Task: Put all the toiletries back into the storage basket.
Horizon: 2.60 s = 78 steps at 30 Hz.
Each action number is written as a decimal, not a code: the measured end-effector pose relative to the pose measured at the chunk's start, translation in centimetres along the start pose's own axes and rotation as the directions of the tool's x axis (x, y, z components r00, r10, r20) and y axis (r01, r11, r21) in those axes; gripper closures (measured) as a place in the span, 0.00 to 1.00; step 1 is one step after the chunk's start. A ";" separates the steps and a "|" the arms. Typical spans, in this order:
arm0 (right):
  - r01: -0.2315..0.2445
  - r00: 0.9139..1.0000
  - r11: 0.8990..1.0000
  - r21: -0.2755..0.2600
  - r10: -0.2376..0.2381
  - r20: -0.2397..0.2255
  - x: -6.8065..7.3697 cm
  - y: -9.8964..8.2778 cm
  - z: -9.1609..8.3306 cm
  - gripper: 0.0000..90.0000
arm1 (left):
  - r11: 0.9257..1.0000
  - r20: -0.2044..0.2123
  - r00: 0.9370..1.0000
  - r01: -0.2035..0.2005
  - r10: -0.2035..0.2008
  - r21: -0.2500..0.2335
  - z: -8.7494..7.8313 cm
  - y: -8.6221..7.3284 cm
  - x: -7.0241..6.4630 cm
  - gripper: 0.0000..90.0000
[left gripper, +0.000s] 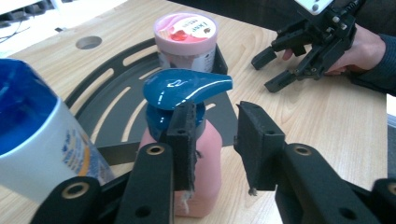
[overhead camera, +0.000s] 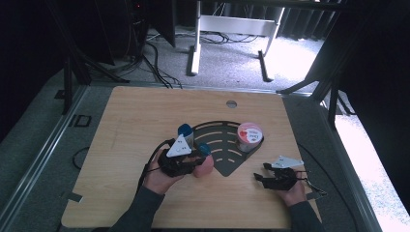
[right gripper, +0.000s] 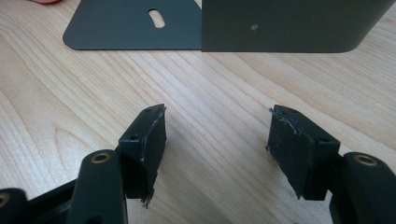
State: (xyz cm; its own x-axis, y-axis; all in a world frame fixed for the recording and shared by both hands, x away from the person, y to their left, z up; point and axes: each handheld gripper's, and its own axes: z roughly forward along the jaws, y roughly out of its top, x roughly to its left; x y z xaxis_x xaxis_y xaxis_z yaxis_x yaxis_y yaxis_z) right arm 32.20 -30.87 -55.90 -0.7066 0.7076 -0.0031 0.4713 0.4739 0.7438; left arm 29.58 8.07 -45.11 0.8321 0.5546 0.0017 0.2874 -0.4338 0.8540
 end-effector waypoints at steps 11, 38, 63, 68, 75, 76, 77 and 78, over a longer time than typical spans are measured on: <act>0.002 1.000 1.000 0.001 -0.002 -0.001 0.0 0.0 0.0 0.40 | 0.999 -0.094 0.995 0.026 -0.024 0.019 1.2 0.0 0.0 0.48; 0.002 1.000 1.000 0.001 -0.002 -0.002 0.0 0.0 0.0 0.40 | 0.997 -0.072 0.995 0.073 -0.072 0.017 4.6 0.1 1.3 0.53; 0.004 1.000 1.000 0.001 -0.004 -0.003 0.0 0.0 0.0 0.40 | 0.998 -0.057 0.996 0.066 -0.065 0.016 4.9 0.2 1.5 0.57; 0.005 1.000 1.000 0.000 -0.005 -0.003 0.0 0.0 0.0 0.40 | 0.998 -0.059 0.997 0.059 -0.058 0.016 4.9 0.3 1.4 0.58; 0.005 1.000 1.000 0.000 -0.005 -0.003 0.0 0.0 0.0 0.40 | 0.998 -0.062 0.997 0.057 -0.055 0.021 4.9 0.3 1.3 0.58; 0.005 1.000 1.000 0.000 -0.005 -0.003 0.0 0.0 0.0 0.40 | 0.998 -0.060 0.997 0.059 -0.057 0.022 4.9 0.4 1.3 0.58; 0.005 1.000 1.000 0.000 -0.005 -0.003 0.0 0.0 0.0 0.40 | 0.998 -0.057 0.997 0.059 -0.058 0.024 4.8 0.4 1.3 0.58; 0.005 1.000 1.000 0.000 -0.005 -0.003 0.0 0.0 0.0 0.40 | 0.998 -0.052 0.997 0.058 -0.057 0.025 4.8 0.4 1.2 0.58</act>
State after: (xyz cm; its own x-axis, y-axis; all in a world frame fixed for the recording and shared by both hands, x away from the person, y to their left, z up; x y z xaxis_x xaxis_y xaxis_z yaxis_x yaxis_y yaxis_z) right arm 32.23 -30.87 -55.90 -0.7104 0.7038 -0.0043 0.4680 0.4770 0.7439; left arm 33.04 5.12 -47.25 0.7886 0.6147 -0.0197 0.3469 -0.4182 0.8395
